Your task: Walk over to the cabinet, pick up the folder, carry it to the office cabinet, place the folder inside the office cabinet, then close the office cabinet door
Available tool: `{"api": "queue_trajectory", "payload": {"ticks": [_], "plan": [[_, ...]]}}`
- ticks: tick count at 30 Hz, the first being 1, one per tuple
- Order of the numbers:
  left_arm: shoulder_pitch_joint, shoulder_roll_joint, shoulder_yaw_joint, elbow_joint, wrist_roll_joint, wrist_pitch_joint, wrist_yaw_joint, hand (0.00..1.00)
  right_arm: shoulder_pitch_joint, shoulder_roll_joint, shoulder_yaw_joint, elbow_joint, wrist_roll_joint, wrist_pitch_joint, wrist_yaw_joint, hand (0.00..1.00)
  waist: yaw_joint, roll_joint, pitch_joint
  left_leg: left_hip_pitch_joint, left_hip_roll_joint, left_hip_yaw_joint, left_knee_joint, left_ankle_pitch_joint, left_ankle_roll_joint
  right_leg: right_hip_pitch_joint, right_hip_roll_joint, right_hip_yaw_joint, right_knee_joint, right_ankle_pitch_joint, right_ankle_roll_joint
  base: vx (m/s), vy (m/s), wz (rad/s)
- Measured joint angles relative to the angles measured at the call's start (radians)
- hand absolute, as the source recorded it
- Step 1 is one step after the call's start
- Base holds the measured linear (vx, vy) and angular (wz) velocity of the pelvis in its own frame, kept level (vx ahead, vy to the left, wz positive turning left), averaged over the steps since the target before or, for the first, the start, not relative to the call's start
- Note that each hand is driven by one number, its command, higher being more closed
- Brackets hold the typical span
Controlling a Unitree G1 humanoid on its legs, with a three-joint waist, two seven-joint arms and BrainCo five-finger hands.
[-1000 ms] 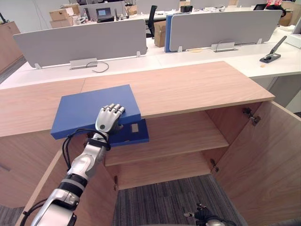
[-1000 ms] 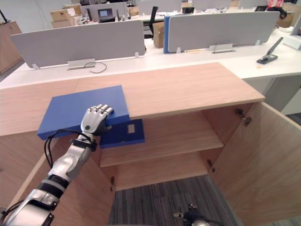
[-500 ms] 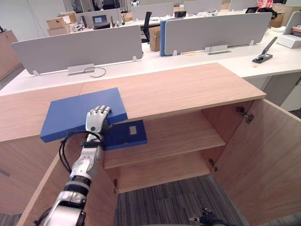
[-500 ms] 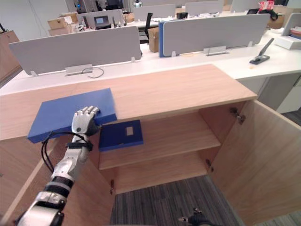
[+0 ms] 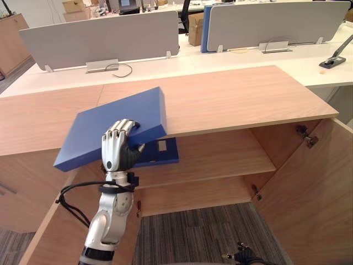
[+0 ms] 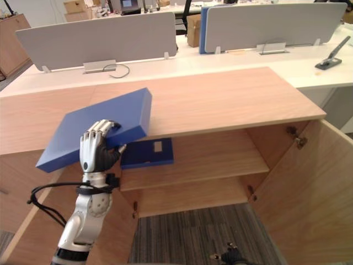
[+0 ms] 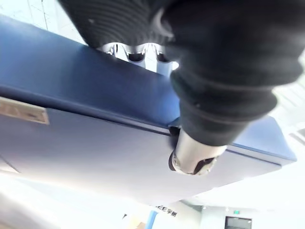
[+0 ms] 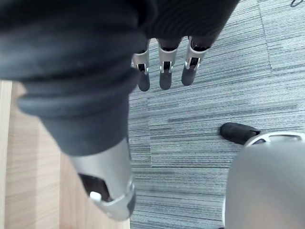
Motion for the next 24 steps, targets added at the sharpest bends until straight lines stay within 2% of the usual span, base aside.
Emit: {"api": "queue_trajectory", "payload": {"ticks": [2, 5, 18, 21, 23, 24], "plan": [[0.009, 0.001, -0.004, -0.057, -0.047, -0.032, -0.002, 1.0, -0.004, 0.0, 0.0, 0.016, 0.022, 0.0, 0.001, 0.0, 0.003, 0.0, 0.0, 0.001, 0.002, -0.001, 0.0, 0.0, 0.0, -0.01, -0.002, 0.001, 0.025, -0.017, -0.001, -0.05, 0.014, 0.02], [0.018, 0.007, -0.012, -0.1, -0.074, -0.053, 0.0, 1.0, -0.006, 0.0, 0.0, 0.025, 0.03, -0.001, 0.002, 0.0, 0.013, 0.0, 0.0, 0.001, 0.006, -0.001, 0.002, 0.0, 0.0, -0.032, -0.001, 0.006, 0.06, -0.035, 0.001, -0.11, -0.001, -0.02], [0.025, 0.083, -0.036, -0.23, -0.1, -0.071, 0.019, 1.0, -0.016, 0.0, 0.002, 0.07, 0.043, -0.002, -0.001, 0.0, 0.028, -0.013, -0.021, -0.011, 0.008, -0.004, 0.009, 0.001, -0.002, -0.044, -0.001, 0.008, 0.07, -0.037, 0.002, -0.02, 0.0, 0.0], [0.025, 0.072, -0.019, -0.25, -0.213, -0.078, 0.017, 1.0, -0.014, 0.003, 0.0, 0.078, 0.07, -0.001, -0.004, 0.0, 0.039, -0.019, -0.034, -0.021, 0.009, -0.004, 0.01, 0.002, -0.002, -0.05, 0.0, 0.008, 0.072, -0.036, 0.002, 0.0, 0.0, 0.0], [0.025, 0.017, 0.057, -0.267, -0.467, -0.114, 0.014, 1.0, -0.016, 0.009, 0.0, 0.078, 0.093, 0.001, -0.012, 0.0, 0.045, -0.021, -0.036, -0.019, 0.009, -0.003, 0.01, 0.002, -0.002, -0.049, 0.0, 0.008, 0.073, -0.037, 0.002, 0.0, 0.0, 0.0], [0.025, 0.001, 0.082, -0.271, -0.542, -0.125, 0.014, 1.0, -0.017, 0.011, 0.0, 0.078, 0.1, 0.001, -0.013, 0.0, 0.047, -0.021, -0.036, -0.019, 0.009, -0.003, 0.011, 0.002, -0.002, -0.049, 0.0, 0.009, 0.074, -0.037, 0.002, 0.0, 0.0, 0.0]]}}
